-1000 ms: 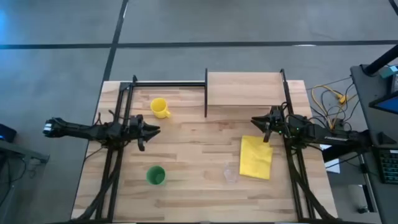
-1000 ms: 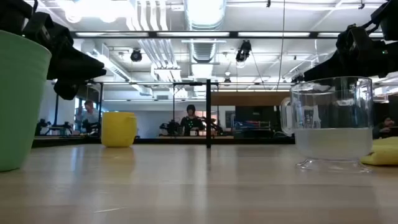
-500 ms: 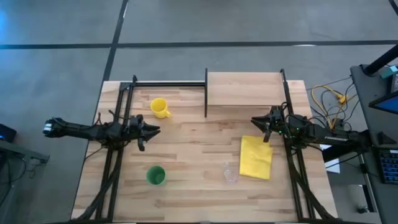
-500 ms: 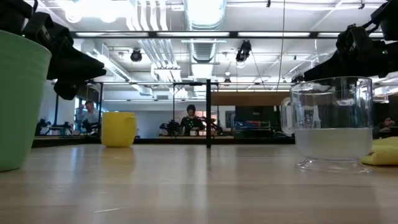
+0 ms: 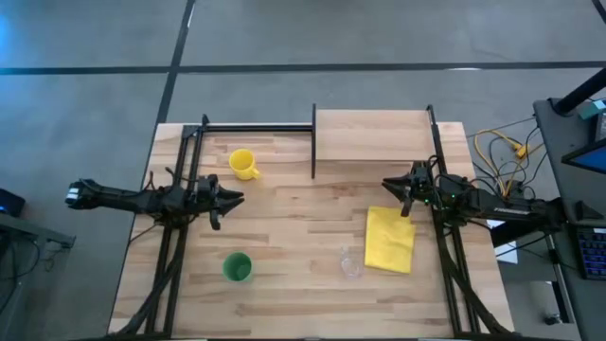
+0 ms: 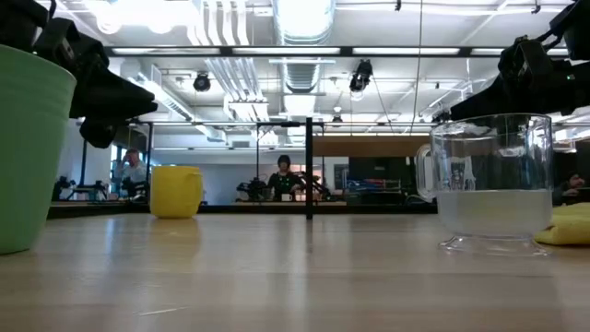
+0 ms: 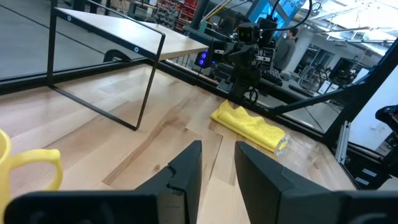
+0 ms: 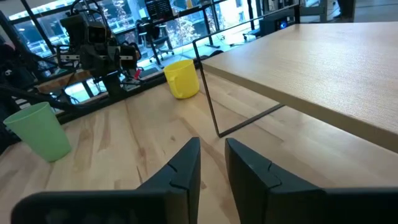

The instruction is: Stack small to large cups/mugs on shelf

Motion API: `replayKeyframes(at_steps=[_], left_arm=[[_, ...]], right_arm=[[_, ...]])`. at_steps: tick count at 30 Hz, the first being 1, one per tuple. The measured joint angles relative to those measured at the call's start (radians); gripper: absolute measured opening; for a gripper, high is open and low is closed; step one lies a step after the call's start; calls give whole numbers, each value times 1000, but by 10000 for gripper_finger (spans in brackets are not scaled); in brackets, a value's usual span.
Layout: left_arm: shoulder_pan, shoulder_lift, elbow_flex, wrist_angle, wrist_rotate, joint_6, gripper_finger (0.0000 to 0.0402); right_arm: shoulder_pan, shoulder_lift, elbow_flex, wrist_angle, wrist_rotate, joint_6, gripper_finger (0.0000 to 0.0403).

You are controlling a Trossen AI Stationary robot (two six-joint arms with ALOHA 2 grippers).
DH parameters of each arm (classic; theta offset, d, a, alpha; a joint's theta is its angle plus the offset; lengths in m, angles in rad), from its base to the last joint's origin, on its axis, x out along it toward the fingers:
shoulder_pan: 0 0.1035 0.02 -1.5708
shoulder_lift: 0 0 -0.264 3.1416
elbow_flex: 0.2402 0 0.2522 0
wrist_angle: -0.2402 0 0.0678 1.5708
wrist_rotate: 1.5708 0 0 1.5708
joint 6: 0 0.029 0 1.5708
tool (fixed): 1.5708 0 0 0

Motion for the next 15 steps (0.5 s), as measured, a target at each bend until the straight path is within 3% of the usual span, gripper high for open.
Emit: replayKeyframes(at_steps=[15], left_arm=[[0,0,0,0,0,0,82]], right_arm=[[0,0,0,19,0,68,78]])
